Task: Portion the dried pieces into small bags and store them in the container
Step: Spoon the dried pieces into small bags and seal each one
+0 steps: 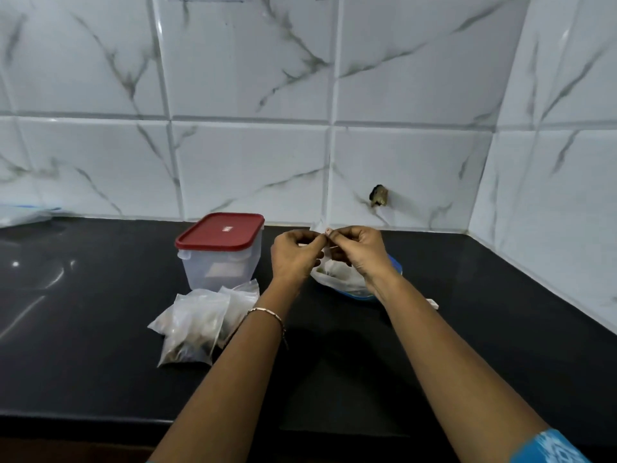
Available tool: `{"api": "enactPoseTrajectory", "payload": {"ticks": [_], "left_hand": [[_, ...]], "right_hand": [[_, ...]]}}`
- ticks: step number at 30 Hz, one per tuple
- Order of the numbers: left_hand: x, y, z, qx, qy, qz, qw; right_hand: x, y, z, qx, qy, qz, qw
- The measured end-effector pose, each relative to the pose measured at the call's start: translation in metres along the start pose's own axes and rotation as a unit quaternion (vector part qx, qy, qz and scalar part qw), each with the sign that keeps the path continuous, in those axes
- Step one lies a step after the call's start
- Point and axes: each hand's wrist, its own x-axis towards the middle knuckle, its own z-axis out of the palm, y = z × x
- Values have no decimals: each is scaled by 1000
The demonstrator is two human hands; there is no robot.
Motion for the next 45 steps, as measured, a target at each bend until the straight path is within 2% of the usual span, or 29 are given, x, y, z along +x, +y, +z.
{"api": "enactPoseTrajectory", "payload": {"ticks": [6, 10, 13, 16, 18, 23, 28, 33, 38, 41, 45], "left_hand": [[-2, -7, 6, 33, 25, 7, 999], [0, -9, 9, 84, 27, 48, 995], [0, -9, 10, 63, 44, 51, 996], [1, -7, 6, 9, 26, 21, 999], [3, -10, 2, 9, 19, 27, 999], [2, -15, 0, 130, 50, 121, 983], [-3, -17, 1, 281, 82, 242, 925], [-5, -14, 0, 310, 120, 250, 909], [-3, -7, -3, 279, 150, 220, 923], [-6, -7, -3, 273, 128, 246, 921], [-7, -13, -6, 272, -18, 291, 917]], "right_hand": [[10, 29, 0, -66, 56, -42, 995], [12, 29, 0, -111, 66, -79, 988], [13, 25, 2, -103, 65, -80, 989], [10, 22, 3, -58, 52, -70, 994], [9, 20, 3, -33, 33, -61, 997], [7, 18, 4, -59, 39, -68, 995], [5, 19, 7, -138, 50, -99, 984], [7, 17, 6, -171, 84, -88, 978], [9, 12, -5, -158, 134, -63, 976], [8, 12, -8, -193, 144, -88, 966], [8, 9, -9, -165, 87, -84, 979]]}}
